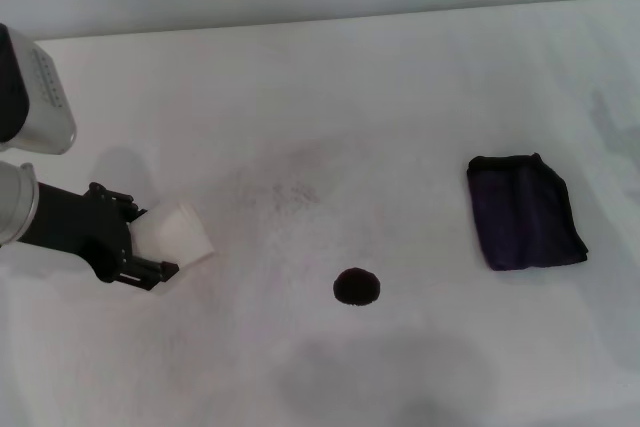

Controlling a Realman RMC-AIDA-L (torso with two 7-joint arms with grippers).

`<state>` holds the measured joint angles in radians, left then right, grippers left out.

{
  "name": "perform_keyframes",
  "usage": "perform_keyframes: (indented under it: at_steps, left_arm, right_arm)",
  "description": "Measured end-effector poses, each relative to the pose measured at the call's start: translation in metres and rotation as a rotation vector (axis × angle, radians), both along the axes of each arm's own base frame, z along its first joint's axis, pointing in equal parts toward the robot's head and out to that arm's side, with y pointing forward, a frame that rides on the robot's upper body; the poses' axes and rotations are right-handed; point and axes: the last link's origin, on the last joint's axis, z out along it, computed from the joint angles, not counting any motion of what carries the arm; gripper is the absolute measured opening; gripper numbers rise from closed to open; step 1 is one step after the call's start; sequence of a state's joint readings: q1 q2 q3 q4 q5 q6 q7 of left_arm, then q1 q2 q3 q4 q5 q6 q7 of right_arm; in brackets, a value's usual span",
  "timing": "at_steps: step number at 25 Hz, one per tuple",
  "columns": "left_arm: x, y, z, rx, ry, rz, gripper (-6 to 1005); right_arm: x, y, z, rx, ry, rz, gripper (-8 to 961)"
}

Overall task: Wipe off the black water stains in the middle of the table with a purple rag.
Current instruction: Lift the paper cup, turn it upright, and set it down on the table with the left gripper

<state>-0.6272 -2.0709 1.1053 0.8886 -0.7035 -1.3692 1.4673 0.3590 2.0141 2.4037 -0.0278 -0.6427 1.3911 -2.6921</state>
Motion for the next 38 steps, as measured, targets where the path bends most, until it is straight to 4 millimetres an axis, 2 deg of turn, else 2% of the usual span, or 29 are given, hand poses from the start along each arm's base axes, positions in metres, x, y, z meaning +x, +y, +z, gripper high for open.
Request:
perform_keyframes:
  at_steps: [6, 10, 14, 18, 21, 23, 27, 38]
  left_arm:
    - [0.006, 0.003, 0.004, 0.030, -0.036, -0.018, 786]
    - [0.016, 0.004, 0.020, 0.113, -0.125, -0.060, 740]
    - [0.026, 0.006, 0.038, 0.221, -0.292, -0.102, 662]
    - [0.021, 0.008, 0.042, 0.321, -0.447, -0.118, 631]
    - [0.009, 0.007, 0.034, 0.383, -0.538, -0.108, 604]
    - [-0.003, 0.001, 0.019, 0.412, -0.591, -0.090, 586]
    - [-0.012, -0.005, 0.007, 0.426, -0.612, -0.073, 571]
    - [-0.054, -0.051, -0.027, 0.489, -0.635, -0.019, 533]
  right_arm:
    - [-0.001, 0.001, 0.000, 0.000, 0.000, 0.004, 706]
    - [-0.003, 0.003, 0.000, -0.004, -0.002, 0.011, 704]
    - [-0.005, 0.005, 0.000, -0.010, -0.010, 0.025, 702]
    - [-0.006, 0.006, 0.000, -0.008, -0.012, 0.029, 699]
    - [-0.006, 0.006, 0.000, -0.008, -0.014, 0.031, 698]
    - [-0.007, 0.007, 0.000, -0.010, -0.017, 0.033, 696]
    - [-0.007, 0.007, -0.001, -0.014, -0.020, 0.035, 694]
    - [-0.003, 0.001, -0.006, -0.039, -0.024, 0.019, 688]
